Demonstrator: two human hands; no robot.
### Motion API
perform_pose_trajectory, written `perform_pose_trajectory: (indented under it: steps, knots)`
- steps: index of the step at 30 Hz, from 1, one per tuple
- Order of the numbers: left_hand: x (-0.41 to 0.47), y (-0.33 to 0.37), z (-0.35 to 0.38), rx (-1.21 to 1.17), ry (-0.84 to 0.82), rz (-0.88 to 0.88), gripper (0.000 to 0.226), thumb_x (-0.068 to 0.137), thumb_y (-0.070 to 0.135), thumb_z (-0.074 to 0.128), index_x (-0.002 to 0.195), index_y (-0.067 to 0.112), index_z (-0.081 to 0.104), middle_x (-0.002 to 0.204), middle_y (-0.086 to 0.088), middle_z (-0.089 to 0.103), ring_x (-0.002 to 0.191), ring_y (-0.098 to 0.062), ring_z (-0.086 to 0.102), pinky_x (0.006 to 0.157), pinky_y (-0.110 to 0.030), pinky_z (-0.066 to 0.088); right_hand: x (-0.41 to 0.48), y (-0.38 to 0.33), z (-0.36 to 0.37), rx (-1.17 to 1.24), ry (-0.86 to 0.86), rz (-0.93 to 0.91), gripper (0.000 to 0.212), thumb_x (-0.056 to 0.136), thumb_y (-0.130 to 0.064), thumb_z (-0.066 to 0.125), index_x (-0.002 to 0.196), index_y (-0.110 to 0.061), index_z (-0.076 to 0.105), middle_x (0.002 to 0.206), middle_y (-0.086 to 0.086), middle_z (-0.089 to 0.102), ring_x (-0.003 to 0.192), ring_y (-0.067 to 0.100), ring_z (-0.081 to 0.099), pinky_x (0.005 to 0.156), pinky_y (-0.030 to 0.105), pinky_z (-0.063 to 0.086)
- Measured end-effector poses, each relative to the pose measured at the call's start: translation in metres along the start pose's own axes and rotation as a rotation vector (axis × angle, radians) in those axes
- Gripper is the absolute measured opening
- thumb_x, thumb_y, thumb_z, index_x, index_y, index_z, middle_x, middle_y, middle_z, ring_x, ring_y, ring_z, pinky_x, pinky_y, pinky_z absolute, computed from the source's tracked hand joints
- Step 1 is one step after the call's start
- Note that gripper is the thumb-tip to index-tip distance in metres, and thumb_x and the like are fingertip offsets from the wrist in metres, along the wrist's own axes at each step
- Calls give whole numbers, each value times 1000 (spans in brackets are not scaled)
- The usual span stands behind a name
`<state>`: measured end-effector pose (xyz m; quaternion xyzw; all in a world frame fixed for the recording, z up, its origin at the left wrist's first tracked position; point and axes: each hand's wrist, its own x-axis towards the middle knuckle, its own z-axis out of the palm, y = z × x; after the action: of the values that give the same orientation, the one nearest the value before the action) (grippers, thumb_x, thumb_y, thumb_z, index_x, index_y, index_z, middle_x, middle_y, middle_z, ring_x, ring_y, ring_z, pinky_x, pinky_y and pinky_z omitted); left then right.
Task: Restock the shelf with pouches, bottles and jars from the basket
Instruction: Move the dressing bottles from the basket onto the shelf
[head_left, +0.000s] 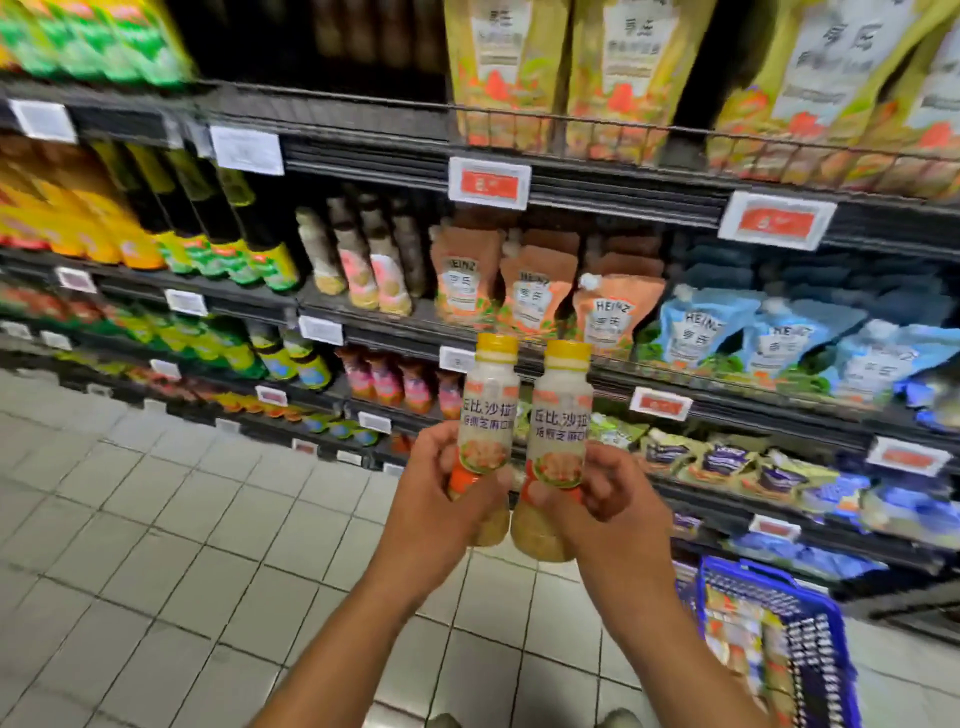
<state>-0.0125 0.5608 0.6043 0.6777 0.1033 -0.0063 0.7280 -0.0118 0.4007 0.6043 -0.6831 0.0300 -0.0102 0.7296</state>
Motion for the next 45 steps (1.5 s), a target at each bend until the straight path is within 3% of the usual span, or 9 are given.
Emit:
perform_pose_trajectory:
  steps: [4, 8, 15, 18, 26, 31, 35, 39, 45]
  knots:
    - [-9, 9, -59, 6, 96, 54, 40, 85, 9, 75, 117, 23, 55, 92, 11, 75, 81, -2, 70, 63, -16, 53, -5, -4, 58, 0, -97, -1, 46, 72, -6, 86, 98, -40, 69, 97, -4, 78, 89, 12, 74, 70, 25, 59]
    - [-14, 20, -103, -24, 151, 87, 41, 84, 10, 75, 118, 22, 55, 91, 9, 75, 79, -4, 70, 63, -18, 54, -5, -13, 100, 2, -158, 13, 43, 74, -5, 85, 101, -33, 67, 98, -4, 78, 89, 14, 75, 75, 41, 61]
    - [8, 41, -146, -62, 196, 158, 40, 86, 6, 72, 119, 20, 54, 91, 11, 75, 79, -1, 70, 63, -17, 54, 20, -30, 151, 15, -245, -35, 41, 72, -1, 84, 104, -20, 66, 95, 2, 79, 89, 20, 75, 72, 38, 63]
    - [28, 52, -156, -90, 212, 187, 45, 82, 13, 78, 120, 18, 53, 97, 5, 76, 83, -5, 71, 65, -19, 55, 38, -38, 169, 26, -256, -53, 45, 66, -13, 86, 106, -18, 65, 96, 2, 79, 90, 20, 75, 75, 43, 62]
    - [109, 91, -178, -111, 226, 261, 51, 74, 21, 76, 119, 20, 53, 102, -1, 76, 89, -13, 73, 71, -28, 58, 114, -60, 212, 77, -290, -116, 48, 74, 1, 82, 92, -42, 70, 91, -6, 79, 83, 12, 75, 66, 27, 60]
    - [156, 121, -189, -108, 210, 315, 48, 76, 21, 76, 118, 20, 52, 101, 3, 77, 87, -8, 72, 68, -24, 57, 164, -79, 230, 86, -284, -156, 43, 75, 0, 82, 105, -26, 64, 95, -4, 78, 86, 16, 76, 67, 27, 61]
    - [186, 140, -195, -116, 204, 336, 51, 76, 21, 76, 120, 18, 51, 101, -2, 77, 88, -13, 73, 70, -28, 58, 193, -95, 242, 133, -313, -146, 41, 78, 2, 79, 109, -19, 62, 92, 0, 78, 66, 17, 75, 51, 29, 60]
    - [207, 153, -202, -139, 192, 345, 53, 77, 21, 79, 122, 16, 51, 100, -3, 76, 86, -14, 72, 69, -27, 57, 214, -104, 254, 109, -289, -172, 42, 77, 1, 80, 109, -20, 63, 96, 1, 78, 87, 18, 76, 71, 31, 63]
    - [242, 177, -219, -117, 144, 371, 54, 74, 24, 76, 122, 17, 51, 100, 0, 76, 87, -12, 71, 71, -31, 59, 238, -121, 277, 110, -251, -204, 44, 74, -3, 81, 110, -18, 62, 97, 1, 79, 90, 20, 76, 76, 39, 63]
